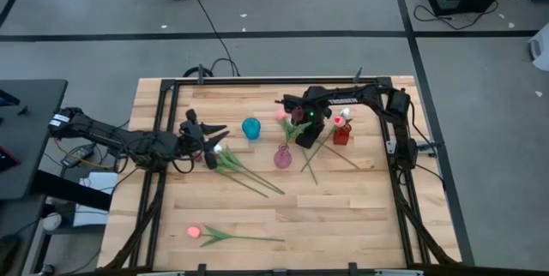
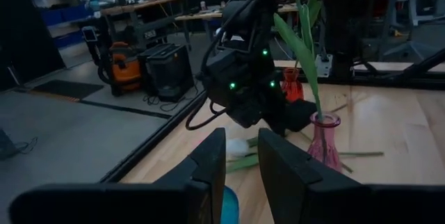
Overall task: Sort flowers into vase by color
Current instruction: Put the middle white tulip into the blue vase
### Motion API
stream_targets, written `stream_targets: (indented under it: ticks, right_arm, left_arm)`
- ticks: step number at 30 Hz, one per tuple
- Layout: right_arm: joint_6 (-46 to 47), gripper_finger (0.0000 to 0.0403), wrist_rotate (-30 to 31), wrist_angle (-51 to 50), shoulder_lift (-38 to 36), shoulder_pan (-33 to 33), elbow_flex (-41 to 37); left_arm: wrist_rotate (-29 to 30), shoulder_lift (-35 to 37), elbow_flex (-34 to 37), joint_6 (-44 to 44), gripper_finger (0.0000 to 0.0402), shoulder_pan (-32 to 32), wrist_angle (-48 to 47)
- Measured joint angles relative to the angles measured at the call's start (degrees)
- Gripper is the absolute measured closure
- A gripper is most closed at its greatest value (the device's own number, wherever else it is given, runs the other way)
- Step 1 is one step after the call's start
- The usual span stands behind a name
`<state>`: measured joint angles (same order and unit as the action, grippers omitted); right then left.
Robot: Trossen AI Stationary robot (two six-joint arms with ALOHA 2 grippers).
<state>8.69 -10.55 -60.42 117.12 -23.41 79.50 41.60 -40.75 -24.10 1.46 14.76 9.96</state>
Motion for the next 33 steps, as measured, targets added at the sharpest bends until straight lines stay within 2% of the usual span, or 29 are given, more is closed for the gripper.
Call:
stream_targets:
  ticks: [11,20,28,33]
  right_arm:
    - [-5.1,0.0396,-2.5,4.1,-3.9,-3.1,0.0]
    - [-7.3,0.0393,-5.7,12.0,-14.6,-5.2,0.0]
    - [-7.4,0.0392,-8.6,29.0,-21.5,-3.7,0.0]
    - [-7.3,0.0392,-7.4,43.3,-24.3,-2.1,0.0]
  left_arm:
    - [0.0,7.9,0.0,3.4,0.031,1.9,-1.5]
    - [0.0,8.2,0.0,2.4,0.031,1.9,-2.7]
    - [0.0,8.2,0.0,0.8,0.031,1.9,-2.7]
    - [0.0,8.2,0.0,-0.2,0.031,1.9,-3.8]
